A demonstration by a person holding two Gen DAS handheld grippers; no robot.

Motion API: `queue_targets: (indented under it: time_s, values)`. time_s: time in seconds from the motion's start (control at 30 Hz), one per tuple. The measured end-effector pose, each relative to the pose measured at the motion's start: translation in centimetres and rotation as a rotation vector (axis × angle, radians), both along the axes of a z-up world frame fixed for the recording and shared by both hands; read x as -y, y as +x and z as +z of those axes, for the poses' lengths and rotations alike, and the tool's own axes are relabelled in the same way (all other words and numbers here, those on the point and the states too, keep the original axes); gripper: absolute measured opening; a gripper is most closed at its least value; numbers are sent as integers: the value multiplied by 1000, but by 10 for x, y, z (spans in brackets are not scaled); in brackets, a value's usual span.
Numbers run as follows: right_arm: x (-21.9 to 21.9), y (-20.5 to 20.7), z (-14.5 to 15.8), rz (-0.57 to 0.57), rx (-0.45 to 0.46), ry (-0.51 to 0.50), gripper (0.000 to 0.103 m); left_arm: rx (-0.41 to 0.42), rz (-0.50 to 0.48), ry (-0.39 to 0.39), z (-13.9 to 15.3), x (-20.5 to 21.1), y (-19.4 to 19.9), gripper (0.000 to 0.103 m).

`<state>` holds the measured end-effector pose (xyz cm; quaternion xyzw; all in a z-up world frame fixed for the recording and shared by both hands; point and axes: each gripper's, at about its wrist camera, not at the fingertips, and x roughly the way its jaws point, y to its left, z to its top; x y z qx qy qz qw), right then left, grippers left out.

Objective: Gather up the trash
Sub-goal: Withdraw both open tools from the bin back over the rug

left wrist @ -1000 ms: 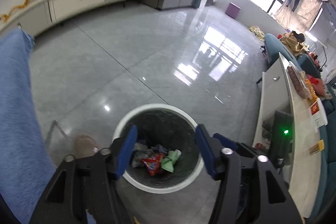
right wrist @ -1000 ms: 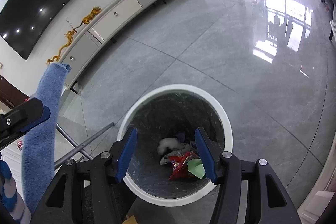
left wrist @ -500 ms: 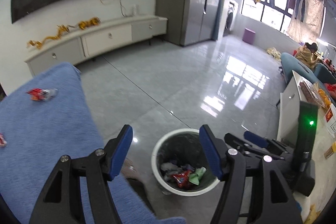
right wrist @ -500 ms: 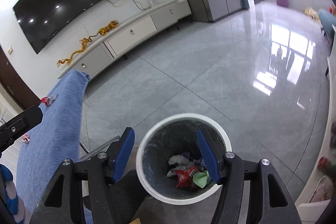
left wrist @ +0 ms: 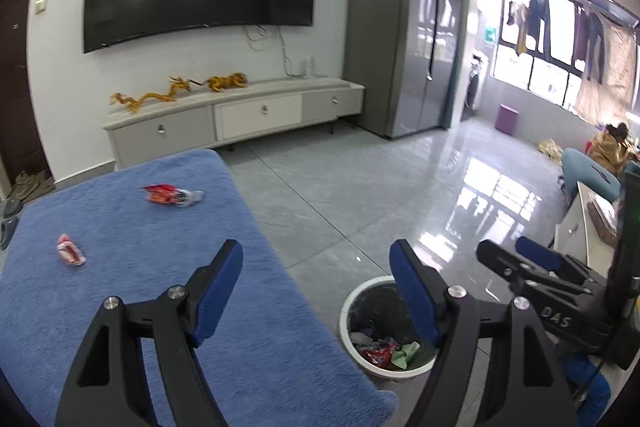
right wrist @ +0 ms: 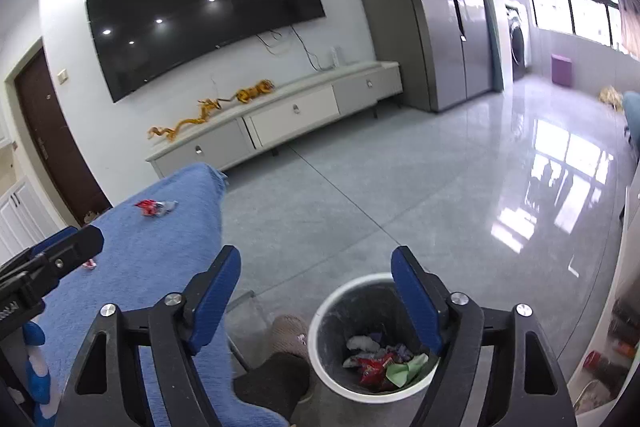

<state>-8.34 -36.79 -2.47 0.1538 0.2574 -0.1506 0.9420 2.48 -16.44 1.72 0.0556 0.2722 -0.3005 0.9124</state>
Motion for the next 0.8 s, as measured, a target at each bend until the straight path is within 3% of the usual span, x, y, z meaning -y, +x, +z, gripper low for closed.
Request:
queue_targets:
  time_s: [0.43,0.8]
  values:
    - [-70,-16,47,101,111,-125,92,105,146,-77,37,-79,-25,77]
    - [-99,-35,62,140,173,-183,100,185,216,-115,52,-114,-57,88]
